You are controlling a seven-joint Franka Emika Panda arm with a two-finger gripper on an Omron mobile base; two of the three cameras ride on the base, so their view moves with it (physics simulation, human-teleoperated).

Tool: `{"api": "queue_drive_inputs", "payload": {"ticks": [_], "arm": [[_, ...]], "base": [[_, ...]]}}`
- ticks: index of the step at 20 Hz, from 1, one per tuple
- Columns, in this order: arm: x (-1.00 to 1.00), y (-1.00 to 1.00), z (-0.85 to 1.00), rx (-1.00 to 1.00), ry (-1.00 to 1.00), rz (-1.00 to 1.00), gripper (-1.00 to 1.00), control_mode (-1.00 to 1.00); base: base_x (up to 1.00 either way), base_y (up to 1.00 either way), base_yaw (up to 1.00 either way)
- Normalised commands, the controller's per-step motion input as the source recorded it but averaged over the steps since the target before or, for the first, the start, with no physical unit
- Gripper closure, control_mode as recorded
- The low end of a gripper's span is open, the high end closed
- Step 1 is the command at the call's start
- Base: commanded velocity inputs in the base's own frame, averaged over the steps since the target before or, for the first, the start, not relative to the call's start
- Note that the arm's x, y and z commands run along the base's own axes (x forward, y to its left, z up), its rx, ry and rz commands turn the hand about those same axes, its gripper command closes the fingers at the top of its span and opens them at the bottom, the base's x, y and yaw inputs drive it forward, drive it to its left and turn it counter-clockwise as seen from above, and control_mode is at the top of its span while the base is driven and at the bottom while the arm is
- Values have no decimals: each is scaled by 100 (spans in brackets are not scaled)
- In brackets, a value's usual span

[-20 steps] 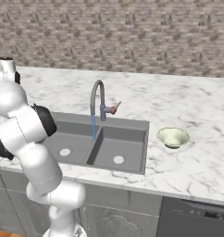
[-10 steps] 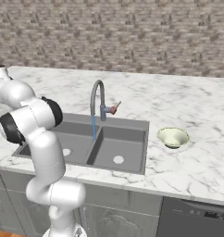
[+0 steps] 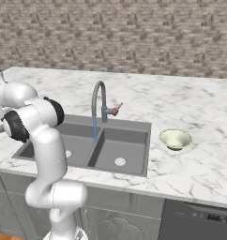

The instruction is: Rinse each bowl for a few seconds and place them down in the sink or on the counter.

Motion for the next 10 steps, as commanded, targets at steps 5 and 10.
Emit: {"api": "queue_drive_inputs", "payload": {"ticks": [5, 10], "arm": [[1, 6, -15, 1, 1, 0, -100, -100], [12, 9, -28, 0, 0, 0, -100, -100]], "base": [[0, 0, 0], [0, 0, 0]]}}
